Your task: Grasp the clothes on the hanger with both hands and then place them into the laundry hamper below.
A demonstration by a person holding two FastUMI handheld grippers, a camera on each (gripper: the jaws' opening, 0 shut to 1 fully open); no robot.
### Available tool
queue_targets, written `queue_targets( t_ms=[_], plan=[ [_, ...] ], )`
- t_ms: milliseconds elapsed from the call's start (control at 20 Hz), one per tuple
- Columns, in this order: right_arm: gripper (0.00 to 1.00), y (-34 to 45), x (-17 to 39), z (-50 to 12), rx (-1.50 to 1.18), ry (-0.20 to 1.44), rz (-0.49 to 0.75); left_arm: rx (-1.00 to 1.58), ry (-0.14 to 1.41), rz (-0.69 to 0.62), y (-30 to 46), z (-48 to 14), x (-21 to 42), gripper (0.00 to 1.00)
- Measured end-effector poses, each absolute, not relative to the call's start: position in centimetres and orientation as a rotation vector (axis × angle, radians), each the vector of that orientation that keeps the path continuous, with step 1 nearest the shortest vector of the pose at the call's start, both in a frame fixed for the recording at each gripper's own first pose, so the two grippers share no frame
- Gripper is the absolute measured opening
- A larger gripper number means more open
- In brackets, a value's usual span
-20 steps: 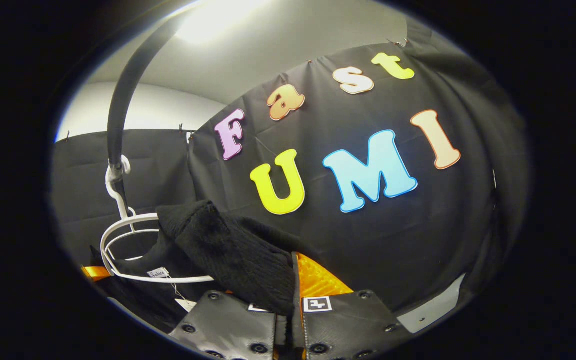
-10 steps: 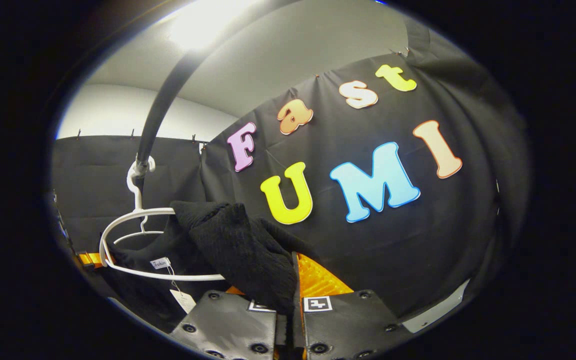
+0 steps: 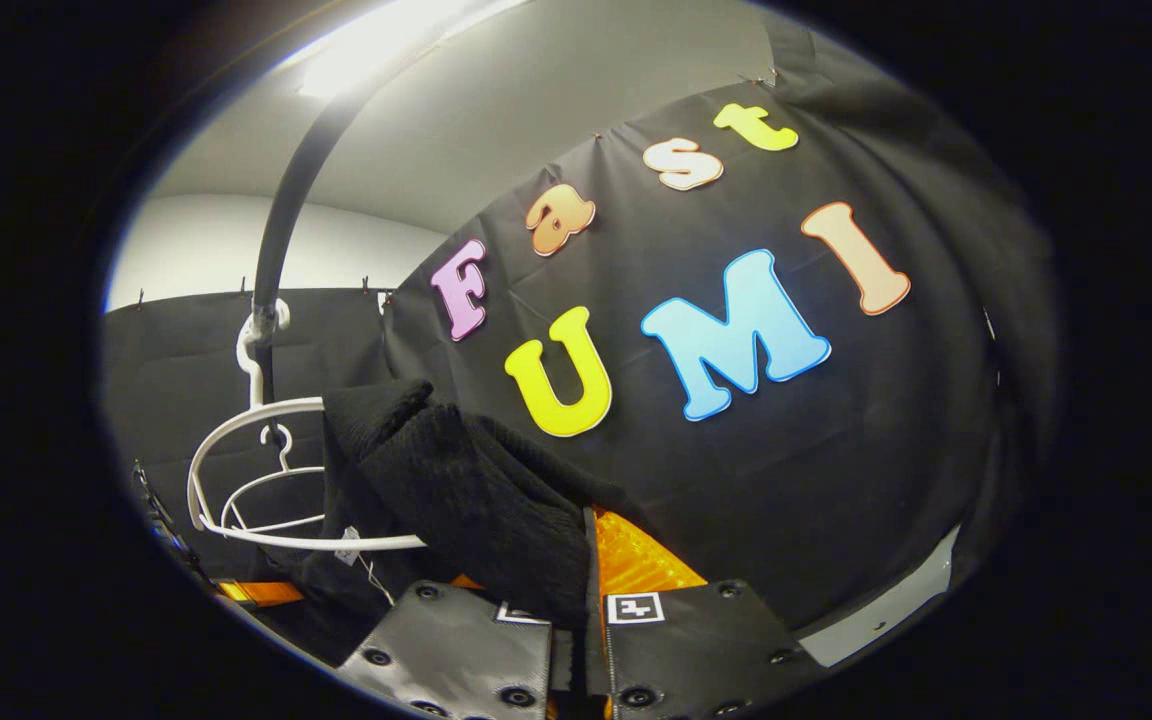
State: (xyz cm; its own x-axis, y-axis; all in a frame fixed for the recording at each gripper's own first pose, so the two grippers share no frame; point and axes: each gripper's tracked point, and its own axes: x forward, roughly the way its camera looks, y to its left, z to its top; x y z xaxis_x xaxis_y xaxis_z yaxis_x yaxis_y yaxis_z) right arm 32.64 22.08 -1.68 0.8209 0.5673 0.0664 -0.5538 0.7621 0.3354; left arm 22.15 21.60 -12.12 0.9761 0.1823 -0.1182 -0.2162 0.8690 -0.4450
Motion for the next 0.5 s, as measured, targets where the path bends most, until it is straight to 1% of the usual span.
queue_targets(
  t_ms=[200, 500],
  plan=[
    [0.09, 21.3, 33.1, -4.4, 0.332, 0.078, 0.587, -0.466, 0.151, 0.178, 18.2, -15.8, 23.6, 0.01],
    [0.09, 21.5, 33.1, -6.5, 0.251, 0.096, 0.604, -0.476, 0.188, 0.184, 16.4, -17.7, 24.5, 0.0]
  ],
)
